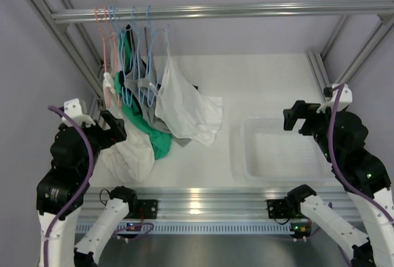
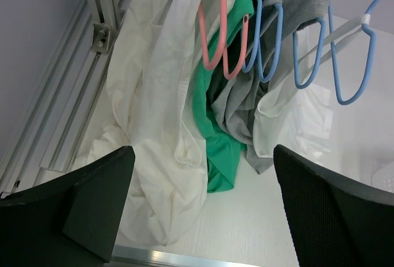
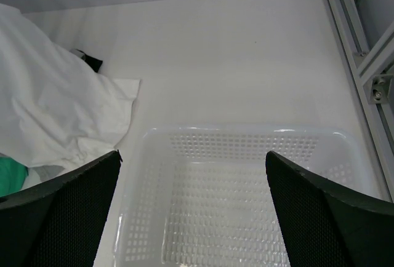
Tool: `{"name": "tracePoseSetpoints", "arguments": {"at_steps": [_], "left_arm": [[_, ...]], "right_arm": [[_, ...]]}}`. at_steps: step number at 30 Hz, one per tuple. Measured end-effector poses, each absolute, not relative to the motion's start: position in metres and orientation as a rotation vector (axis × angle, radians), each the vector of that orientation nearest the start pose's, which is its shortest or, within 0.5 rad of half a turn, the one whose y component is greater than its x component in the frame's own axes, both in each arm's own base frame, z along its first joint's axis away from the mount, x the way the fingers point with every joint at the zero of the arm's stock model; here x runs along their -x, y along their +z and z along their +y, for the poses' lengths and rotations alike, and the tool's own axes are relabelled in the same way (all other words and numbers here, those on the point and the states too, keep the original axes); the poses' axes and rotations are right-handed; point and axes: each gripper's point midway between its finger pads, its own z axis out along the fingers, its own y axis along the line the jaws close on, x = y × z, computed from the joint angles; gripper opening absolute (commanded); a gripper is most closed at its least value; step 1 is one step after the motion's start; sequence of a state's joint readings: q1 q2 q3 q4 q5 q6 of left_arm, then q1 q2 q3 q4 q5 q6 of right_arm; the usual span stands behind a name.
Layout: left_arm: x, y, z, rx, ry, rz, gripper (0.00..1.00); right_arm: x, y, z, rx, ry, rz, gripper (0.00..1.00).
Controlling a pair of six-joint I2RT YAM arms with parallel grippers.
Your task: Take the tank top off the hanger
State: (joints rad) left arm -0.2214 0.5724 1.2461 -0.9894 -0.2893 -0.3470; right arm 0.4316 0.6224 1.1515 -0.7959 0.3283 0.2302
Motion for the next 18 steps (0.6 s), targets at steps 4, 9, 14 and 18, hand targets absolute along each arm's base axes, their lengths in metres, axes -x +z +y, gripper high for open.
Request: {"name": "tracePoseSetpoints", "arguments": {"at_steps": [4, 9, 14, 18], "left_arm": [[-0.182, 0.359, -0.005, 0.320, -0.135, 1.833, 0.99], [-0.192, 0.402, -0.012, 0.308, -0.183, 1.776, 0.99], [-0.213, 0.456, -0.031, 0.240, -0.266, 1.728, 0.98], [-0.256, 0.492, -0.050, 0.175, -0.305, 1.715, 0.76]], "right_arm": [[-0.213, 0.339, 0.048, -0.047, 0.180, 1.832, 0.99], [-0.215, 0.333, 0.058, -0.026, 0.224, 1.855, 0.99], [-0.217, 0.323, 0.068, 0.009, 0.261, 1.889, 0.99], [-0.217, 0.323, 0.072, 0.021, 0.276, 1.891, 0.99]]}}
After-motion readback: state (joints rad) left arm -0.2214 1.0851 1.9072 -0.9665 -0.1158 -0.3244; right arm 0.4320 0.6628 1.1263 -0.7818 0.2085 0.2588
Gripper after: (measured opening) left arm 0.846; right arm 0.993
